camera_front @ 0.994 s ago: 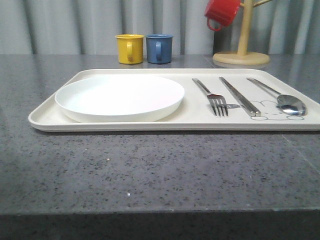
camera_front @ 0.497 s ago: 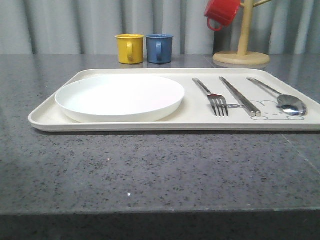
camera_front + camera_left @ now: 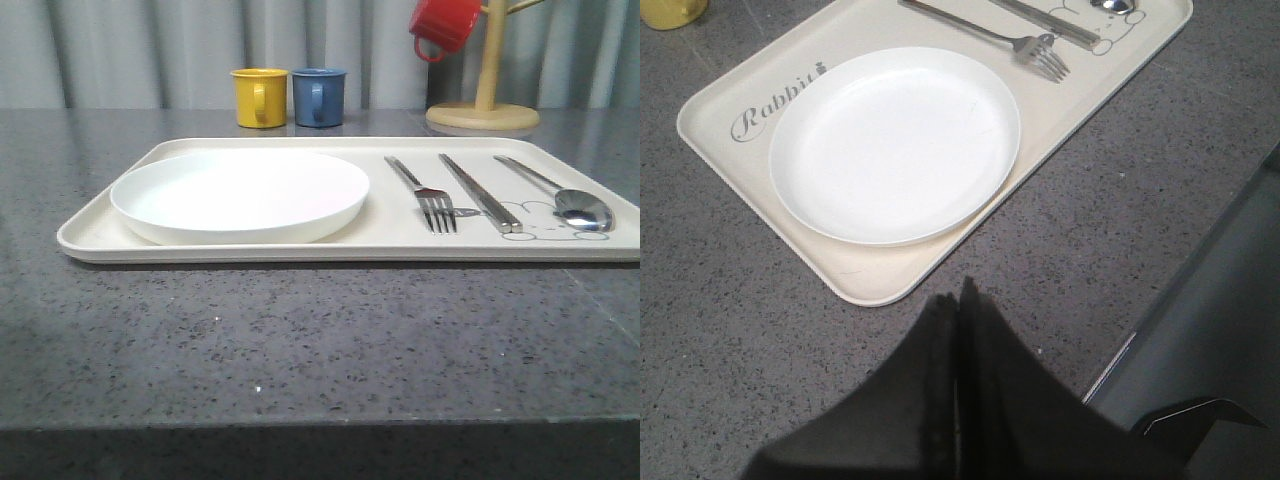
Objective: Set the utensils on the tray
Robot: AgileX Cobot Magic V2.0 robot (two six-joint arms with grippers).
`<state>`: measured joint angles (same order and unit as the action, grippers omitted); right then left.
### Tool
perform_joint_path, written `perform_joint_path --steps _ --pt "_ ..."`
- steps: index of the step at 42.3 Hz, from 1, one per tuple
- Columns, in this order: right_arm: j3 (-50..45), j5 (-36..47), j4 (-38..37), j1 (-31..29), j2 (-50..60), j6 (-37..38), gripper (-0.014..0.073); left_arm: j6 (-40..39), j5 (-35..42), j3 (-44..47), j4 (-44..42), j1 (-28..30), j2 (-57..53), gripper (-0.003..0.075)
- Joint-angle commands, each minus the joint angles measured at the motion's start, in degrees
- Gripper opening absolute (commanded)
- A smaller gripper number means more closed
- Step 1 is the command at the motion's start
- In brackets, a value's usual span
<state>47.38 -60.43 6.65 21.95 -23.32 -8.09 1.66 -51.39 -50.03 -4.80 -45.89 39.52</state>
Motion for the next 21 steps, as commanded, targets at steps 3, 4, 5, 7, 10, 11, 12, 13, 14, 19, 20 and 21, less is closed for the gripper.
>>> perform_joint_path --steps 3,4,5,7,10,11,12,13,14,19,20,21 --pt "1.2 3.8 0.0 -0.1 -0.5 0.0 -0.0118 0.0 4.0 -1.6 -0.4 -0.5 -0.1 -0.0020" --pt "1.2 3.8 0.0 -0.1 -0.5 0.0 -0.0118 0.0 4.0 -1.6 -0.4 -0.5 -0.1 -0.0020" --pt "1.2 3.8 0.0 -0.1 -0.5 0.0 -0.0118 0.0 4.0 -1.6 -0.4 -0.5 -0.1 -0.0020" --pt "1.2 3.8 0.0 -0.1 -0.5 0.0 -0.0118 0.0 4.0 -1.6 -0.4 -0.5 -0.1 -0.0020" --pt "1.2 3.8 0.0 -0.1 -0.5 0.0 -0.0118 0.0 4.0 -1.6 -0.4 -0.5 -0.2 -0.0020" --pt "1.2 3.8 0.0 -0.1 -0.5 0.0 -0.0118 0.0 4.0 -1.6 -0.4 -0.5 -0.3 -0.0020" --pt "1.2 3.8 0.0 -0.1 -0.5 0.0 -0.0118 0.0 4.0 -1.6 -0.4 -0.2 -0.9 -0.0020" --pt "1.2 3.8 0.0 -0.1 -0.5 0.0 -0.0118 0.0 3.7 -1.6 -0.4 0.2 -1.2 -0.0020" --pt "1.2 3.8 0.0 -0.1 -0.5 0.0 -0.0118 0.0 3.5 -1.5 -0.4 0.9 -1.6 -0.0020" --pt "1.2 3.8 0.0 -0.1 -0.5 0.0 -0.0118 0.0 7.3 1.5 0.2 7.4 -5.6 -0.0020" --pt "1.2 3.8 0.0 -0.1 -0.5 0.0 -0.0118 0.0 8.7 2.8 0.9 9.3 -7.0 -0.0020" --pt "1.2 3.8 0.0 -0.1 -0.5 0.0 -0.0118 0.0 10.8 3.9 1.3 10.7 -8.1 -0.0020"
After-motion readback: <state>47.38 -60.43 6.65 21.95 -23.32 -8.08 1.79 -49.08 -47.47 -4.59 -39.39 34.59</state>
